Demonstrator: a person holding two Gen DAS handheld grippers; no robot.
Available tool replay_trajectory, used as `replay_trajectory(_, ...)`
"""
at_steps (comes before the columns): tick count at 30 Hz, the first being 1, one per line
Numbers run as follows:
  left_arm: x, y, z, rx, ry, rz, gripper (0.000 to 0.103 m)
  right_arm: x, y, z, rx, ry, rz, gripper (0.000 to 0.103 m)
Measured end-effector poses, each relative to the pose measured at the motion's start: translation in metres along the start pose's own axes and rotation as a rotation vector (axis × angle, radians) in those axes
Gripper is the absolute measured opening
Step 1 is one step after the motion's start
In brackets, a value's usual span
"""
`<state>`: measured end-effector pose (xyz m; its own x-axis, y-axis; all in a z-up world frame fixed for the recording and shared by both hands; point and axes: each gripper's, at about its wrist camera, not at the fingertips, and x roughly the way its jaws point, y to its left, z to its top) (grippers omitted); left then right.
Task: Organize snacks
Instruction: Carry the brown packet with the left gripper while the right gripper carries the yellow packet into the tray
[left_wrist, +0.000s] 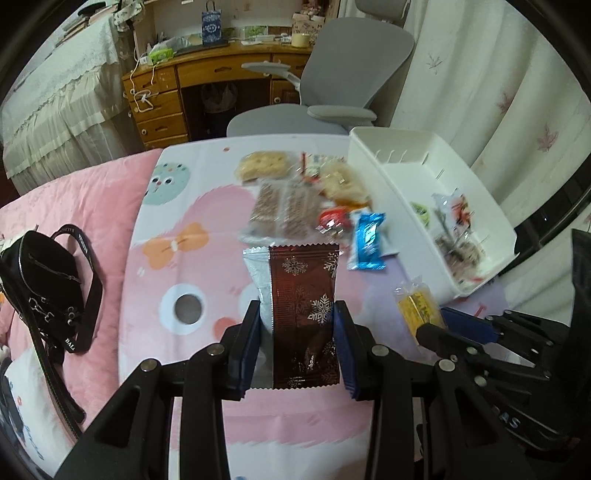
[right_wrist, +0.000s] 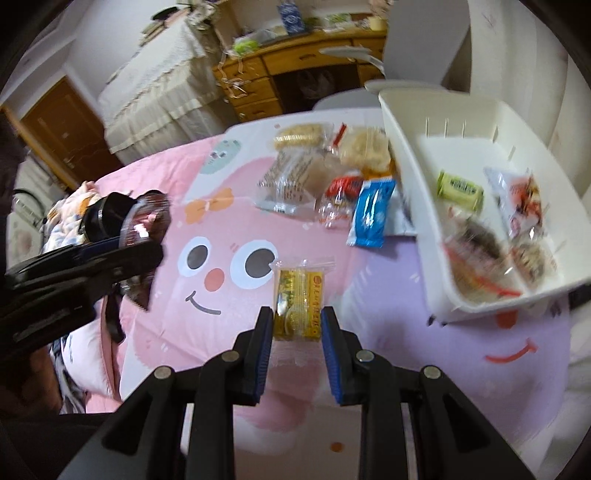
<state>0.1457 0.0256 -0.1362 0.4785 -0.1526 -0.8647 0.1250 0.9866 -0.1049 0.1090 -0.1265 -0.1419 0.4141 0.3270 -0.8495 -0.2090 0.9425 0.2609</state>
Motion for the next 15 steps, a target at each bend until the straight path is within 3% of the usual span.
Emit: replay_trajectory(15, 0.014, -0.110, 0.052, -0.005, -0.122, 0.000, 0.036, -0.077, -0.092, 0.018, -0.109, -0.105, -0.001, 0.026)
